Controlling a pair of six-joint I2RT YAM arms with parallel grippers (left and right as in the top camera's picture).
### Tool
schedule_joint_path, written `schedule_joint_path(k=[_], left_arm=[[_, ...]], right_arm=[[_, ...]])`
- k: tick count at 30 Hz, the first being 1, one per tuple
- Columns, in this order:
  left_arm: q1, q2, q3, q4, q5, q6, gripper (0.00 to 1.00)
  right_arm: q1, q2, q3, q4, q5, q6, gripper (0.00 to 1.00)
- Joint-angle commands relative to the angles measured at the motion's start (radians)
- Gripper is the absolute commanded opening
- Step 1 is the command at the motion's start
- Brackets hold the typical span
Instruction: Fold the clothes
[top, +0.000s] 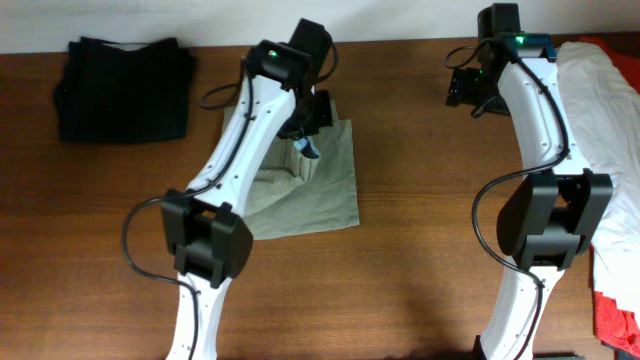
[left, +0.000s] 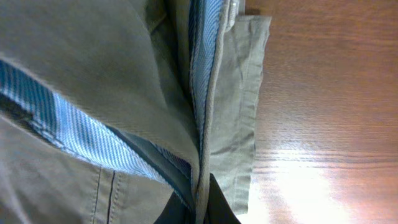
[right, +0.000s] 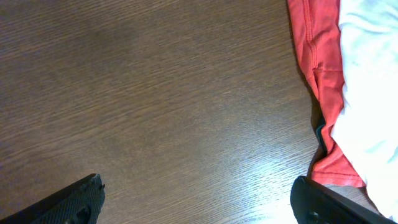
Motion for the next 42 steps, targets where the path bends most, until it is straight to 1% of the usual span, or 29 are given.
schedule_joint_path(k=[1, 3, 4, 6, 10, 13, 14, 15, 16, 18, 20, 21, 22, 25, 27, 29, 33, 36, 42], left_arm=[[-0.027, 0.055, 0.005, 0.027, 0.030, 0.012, 0.02], [-0.035, 0.068, 0.005, 0.045, 0.033, 0.013, 0.09], [-0.042, 0.074, 0.005, 0.054, 0.033, 0.013, 0.11], [-0.054, 0.092, 0.005, 0.067, 0.034, 0.013, 0.20], [-0.071, 0.121, 0.005, 0.070, 0.037, 0.013, 0.20], [-0.071, 0.119, 0.005, 0.070, 0.041, 0.014, 0.25], [-0.068, 0.117, 0.005, 0.069, 0.047, 0.042, 0.28], [-0.064, 0.114, 0.007, 0.066, 0.055, 0.076, 0.41], [-0.052, 0.109, 0.013, 0.043, 0.055, 0.107, 0.46], [-0.023, 0.106, 0.026, -0.004, 0.055, 0.127, 0.46], [0.042, 0.106, 0.048, -0.074, 0.055, 0.148, 0.47], [0.082, 0.106, 0.053, -0.099, 0.055, 0.182, 0.80], [0.124, 0.106, 0.054, -0.117, 0.056, 0.217, 0.99], [0.238, 0.106, 0.053, -0.144, 0.064, 0.283, 0.99], [0.331, 0.106, 0.053, -0.137, 0.142, 0.345, 0.99], [0.408, 0.108, 0.052, -0.117, 0.261, 0.435, 0.99], [0.500, 0.129, 0.016, -0.106, 0.419, 0.529, 0.99], [0.515, 0.153, -0.021, -0.098, 0.422, 0.564, 0.99], [0.512, 0.226, -0.031, -0.080, 0.426, 0.573, 0.99]], right_arm=[[0.005, -0.037, 0.016, 0.000, 0.017, 0.002, 0.99], [0.005, -0.037, 0.016, 0.000, 0.017, 0.002, 0.99], [0.005, -0.037, 0.016, 0.000, 0.017, 0.002, 0.99], [0.005, -0.037, 0.016, 0.000, 0.017, 0.002, 0.99], [0.005, -0.036, 0.016, 0.000, 0.017, 0.002, 0.99], [0.005, -0.037, 0.016, 0.000, 0.017, 0.002, 0.99], [0.005, -0.037, 0.016, 0.000, 0.017, 0.002, 0.98], [0.005, -0.037, 0.016, 0.000, 0.017, 0.002, 0.99], [0.005, -0.037, 0.016, 0.000, 0.017, 0.002, 0.99], [0.005, -0.037, 0.016, 0.000, 0.017, 0.002, 0.99], [0.005, -0.037, 0.016, 0.000, 0.017, 0.002, 0.99], [0.005, -0.037, 0.016, 0.000, 0.017, 0.002, 0.99], [0.005, -0.037, 0.016, 0.000, 0.017, 0.002, 0.99], [0.005, -0.037, 0.016, 0.000, 0.017, 0.002, 0.99], [0.005, -0.037, 0.016, 0.000, 0.017, 0.002, 0.99], [0.005, -0.037, 0.016, 0.000, 0.017, 0.002, 0.99], [0.005, -0.037, 0.016, 0.000, 0.017, 0.002, 0.99], [0.005, -0.037, 0.016, 0.000, 0.017, 0.002, 0.99], [0.005, -0.036, 0.016, 0.000, 0.017, 0.002, 0.99]])
